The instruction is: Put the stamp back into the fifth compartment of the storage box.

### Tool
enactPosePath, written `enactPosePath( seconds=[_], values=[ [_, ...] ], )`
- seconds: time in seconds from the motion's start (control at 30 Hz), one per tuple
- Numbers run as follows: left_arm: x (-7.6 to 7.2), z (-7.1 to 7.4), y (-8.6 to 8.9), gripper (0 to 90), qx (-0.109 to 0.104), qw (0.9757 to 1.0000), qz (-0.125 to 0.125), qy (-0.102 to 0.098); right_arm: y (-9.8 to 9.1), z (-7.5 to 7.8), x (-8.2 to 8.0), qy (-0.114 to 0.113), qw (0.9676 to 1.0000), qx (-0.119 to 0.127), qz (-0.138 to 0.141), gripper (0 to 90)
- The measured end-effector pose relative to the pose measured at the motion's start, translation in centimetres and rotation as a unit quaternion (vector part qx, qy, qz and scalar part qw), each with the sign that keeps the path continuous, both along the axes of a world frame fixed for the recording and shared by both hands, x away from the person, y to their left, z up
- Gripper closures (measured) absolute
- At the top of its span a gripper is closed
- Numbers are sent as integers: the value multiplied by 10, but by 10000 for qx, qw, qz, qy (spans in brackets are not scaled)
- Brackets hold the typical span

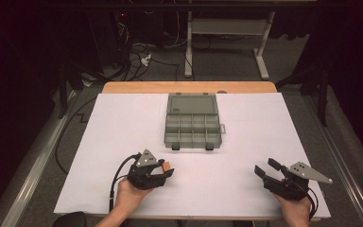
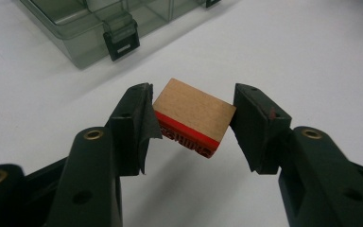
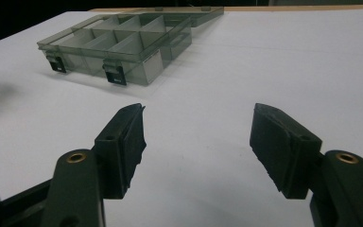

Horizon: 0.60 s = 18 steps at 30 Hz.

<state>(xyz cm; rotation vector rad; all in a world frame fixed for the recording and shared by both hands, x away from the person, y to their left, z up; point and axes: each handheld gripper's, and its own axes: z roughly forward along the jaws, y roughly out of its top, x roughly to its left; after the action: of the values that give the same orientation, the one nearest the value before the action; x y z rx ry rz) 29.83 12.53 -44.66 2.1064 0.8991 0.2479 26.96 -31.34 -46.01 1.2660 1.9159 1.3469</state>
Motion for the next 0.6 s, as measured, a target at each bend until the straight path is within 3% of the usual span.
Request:
enactPosePath(
  seconds=[0.6],
  values=[
    [13,7,-1,493,-123,9998,92,-84,0,0,0,4,10000,-5,-4,359]
  ],
)
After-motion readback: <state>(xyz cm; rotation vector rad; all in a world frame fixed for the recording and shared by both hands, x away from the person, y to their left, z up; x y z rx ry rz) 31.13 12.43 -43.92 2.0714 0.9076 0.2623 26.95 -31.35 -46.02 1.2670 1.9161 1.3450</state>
